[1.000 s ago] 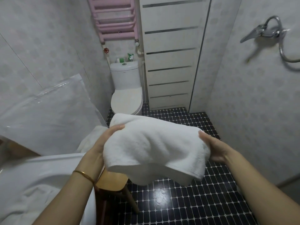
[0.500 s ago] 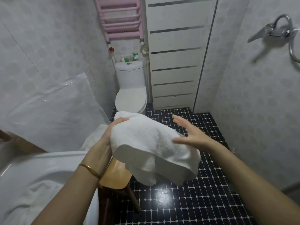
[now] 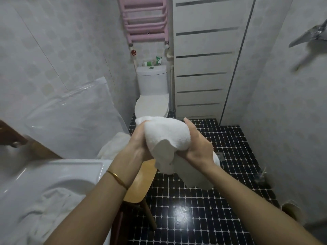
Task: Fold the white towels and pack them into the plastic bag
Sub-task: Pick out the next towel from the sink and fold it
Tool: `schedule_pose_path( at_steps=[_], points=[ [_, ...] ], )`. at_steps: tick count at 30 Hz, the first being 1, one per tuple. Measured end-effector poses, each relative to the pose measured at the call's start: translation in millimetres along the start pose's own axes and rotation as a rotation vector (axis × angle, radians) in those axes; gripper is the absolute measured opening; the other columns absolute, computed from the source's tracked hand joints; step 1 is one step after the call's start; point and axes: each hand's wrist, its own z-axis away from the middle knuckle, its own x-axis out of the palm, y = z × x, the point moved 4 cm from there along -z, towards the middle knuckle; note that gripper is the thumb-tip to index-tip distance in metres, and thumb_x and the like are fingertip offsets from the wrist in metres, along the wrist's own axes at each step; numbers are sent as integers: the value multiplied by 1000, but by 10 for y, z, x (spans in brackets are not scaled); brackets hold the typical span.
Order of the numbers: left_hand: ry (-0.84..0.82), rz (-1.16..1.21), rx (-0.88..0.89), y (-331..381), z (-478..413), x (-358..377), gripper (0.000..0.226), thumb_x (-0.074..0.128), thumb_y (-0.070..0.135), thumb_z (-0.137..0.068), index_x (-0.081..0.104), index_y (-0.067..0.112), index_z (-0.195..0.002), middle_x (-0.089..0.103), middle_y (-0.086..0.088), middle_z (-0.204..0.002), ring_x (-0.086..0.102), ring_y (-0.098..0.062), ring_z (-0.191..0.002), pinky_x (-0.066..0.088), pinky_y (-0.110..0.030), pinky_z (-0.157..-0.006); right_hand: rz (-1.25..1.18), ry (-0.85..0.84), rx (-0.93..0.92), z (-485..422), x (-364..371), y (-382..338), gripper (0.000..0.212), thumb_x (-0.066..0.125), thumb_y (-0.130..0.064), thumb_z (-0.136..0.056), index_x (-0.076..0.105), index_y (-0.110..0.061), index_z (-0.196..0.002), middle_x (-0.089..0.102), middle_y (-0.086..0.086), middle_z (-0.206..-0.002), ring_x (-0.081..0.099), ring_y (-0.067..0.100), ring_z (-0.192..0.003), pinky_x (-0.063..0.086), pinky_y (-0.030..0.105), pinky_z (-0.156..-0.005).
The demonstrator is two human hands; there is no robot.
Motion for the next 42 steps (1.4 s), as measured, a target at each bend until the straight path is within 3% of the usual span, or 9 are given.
schedule_pose_path(
  at_steps=[4,8,11,14,21,25,35,38,42],
  points=[
    [9,190,-55,168,-79,-98,37,62,24,-72,63,8,-106,63,-3,-97,56,-11,-84,51,-23,-88,-211,-111,207,-170,20,94,74,73,-52,-51,42,-51,-118,65,-18,-99,63,18,-92,50,37,-78],
    [133,49,-24,197,-187,-433,28,48,25,-91,64,3,-95,66,-14,-93,67,-25,-77,59,-35,-67,-646,-230,398,-376,73,311,54,77,-23,-45,62,-36,-95,70,-11,-93,67,20,-94,55,37,-81],
    [317,-204,50,9,-259,-664,9,58,16,-88,62,12,-95,58,-9,-99,59,-19,-86,52,-32,-72,-786,-354,397,-540,181,349,56,73,-12,-50,65,-19,-106,72,3,-101,68,24,-96,52,45,-91],
    [239,-245,5,-197,-340,-718,34,78,32,-64,67,17,-93,63,-2,-86,60,-15,-77,52,-29,-65,-913,-509,422,-636,413,339,59,70,-7,-55,62,-7,-113,69,15,-107,66,34,-101,51,47,-94],
    [443,-204,260,83,-598,-1037,84,85,52,-49,60,15,-120,70,-11,-109,69,-26,-97,57,-45,-83,-957,-893,469,-913,1058,114,61,75,-22,-66,55,-13,-123,71,9,-106,70,26,-93,56,30,-69],
    [627,-217,379,481,-727,-1351,73,79,50,-54,58,17,-116,68,-8,-110,67,-23,-97,57,-46,-83,-921,-1095,474,-1212,1540,-131,65,79,-35,-69,51,-22,-127,70,4,-113,68,24,-100,57,35,-75],
    [643,-303,451,1923,-641,-2380,36,52,49,-92,66,22,-110,73,4,-101,67,-16,-94,54,-36,-85,-1028,-969,296,-2469,2423,-1273,54,73,-9,-72,59,-11,-125,70,9,-111,68,27,-99,55,34,-80],
    [1005,-660,570,2436,-385,-2812,30,40,33,-99,63,13,-95,66,-12,-112,59,-29,-106,47,-41,-94,-1043,-916,275,-2871,2490,-1644,49,73,-14,-73,62,-5,-120,72,7,-103,70,20,-91,56,28,-75],
    [1345,-1210,288,2707,-224,-3218,26,41,17,-94,67,15,-96,66,-12,-105,57,-32,-107,35,-31,-80,-1277,-969,337,-3312,2522,-2149,27,74,-22,-74,73,-14,-99,74,6,-94,71,21,-83,56,29,-67]
  ],
)
